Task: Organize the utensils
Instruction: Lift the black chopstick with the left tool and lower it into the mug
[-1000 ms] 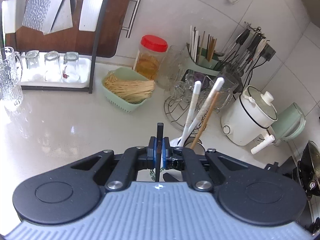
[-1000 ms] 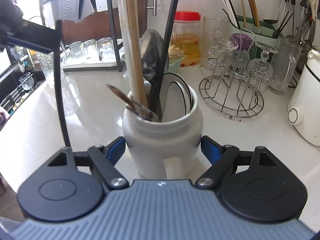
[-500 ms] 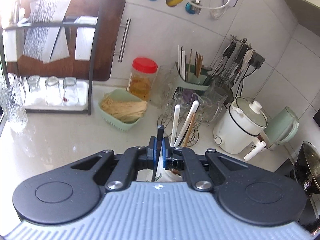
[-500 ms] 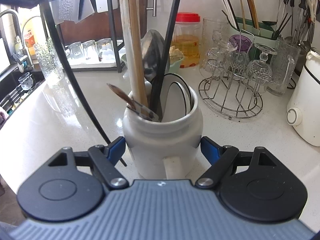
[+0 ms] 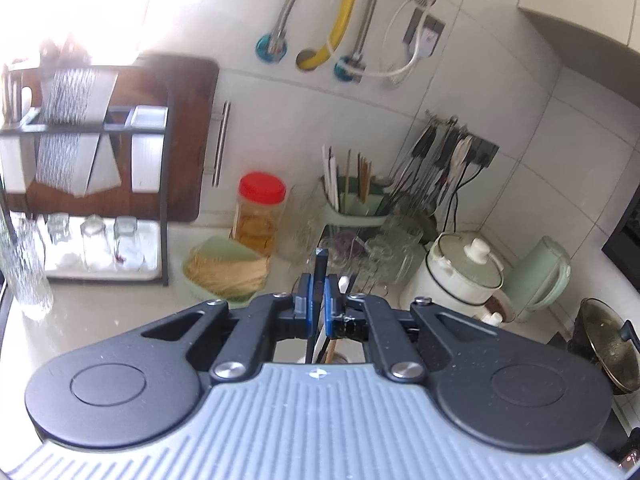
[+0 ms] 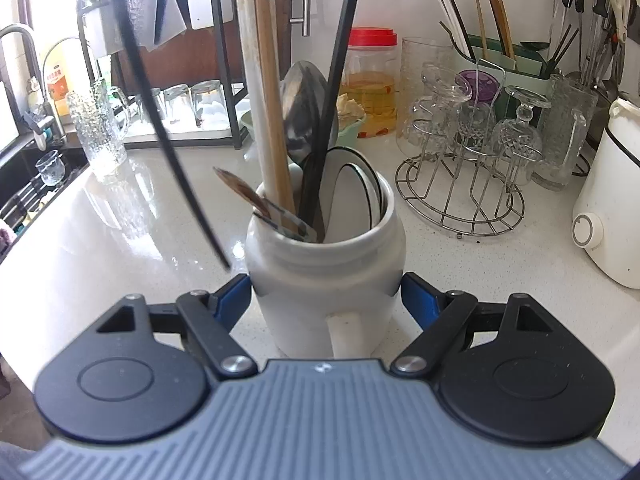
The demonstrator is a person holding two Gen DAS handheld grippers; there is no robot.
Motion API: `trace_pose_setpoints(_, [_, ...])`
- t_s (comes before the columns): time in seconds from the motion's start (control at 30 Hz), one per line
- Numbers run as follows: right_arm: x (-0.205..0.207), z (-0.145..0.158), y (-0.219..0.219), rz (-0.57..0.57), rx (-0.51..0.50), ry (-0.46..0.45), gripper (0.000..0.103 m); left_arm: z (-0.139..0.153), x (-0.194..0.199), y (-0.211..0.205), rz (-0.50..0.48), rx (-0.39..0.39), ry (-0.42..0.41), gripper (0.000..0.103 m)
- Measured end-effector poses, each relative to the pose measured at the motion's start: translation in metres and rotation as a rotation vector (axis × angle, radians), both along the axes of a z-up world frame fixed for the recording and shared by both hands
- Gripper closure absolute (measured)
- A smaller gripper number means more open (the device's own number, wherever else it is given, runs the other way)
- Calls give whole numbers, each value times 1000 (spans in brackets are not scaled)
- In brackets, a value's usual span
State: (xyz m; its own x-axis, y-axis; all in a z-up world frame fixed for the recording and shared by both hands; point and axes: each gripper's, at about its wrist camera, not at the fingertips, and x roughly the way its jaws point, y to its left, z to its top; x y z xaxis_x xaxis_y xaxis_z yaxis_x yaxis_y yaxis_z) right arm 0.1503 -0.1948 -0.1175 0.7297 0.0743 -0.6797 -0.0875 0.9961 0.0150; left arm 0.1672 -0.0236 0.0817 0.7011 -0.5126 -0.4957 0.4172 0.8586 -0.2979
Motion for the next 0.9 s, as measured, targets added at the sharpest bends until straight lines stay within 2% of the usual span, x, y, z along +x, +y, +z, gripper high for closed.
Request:
trace_pose_setpoints(0.53, [-2,-1,2,-23,3,-12,19,50,-17,-14,-83,14,-116,97])
trace_pose_setpoints(0.9, [0,-2,3,-26,4,-11,19,49,-8,-35,-133,26,-136,97])
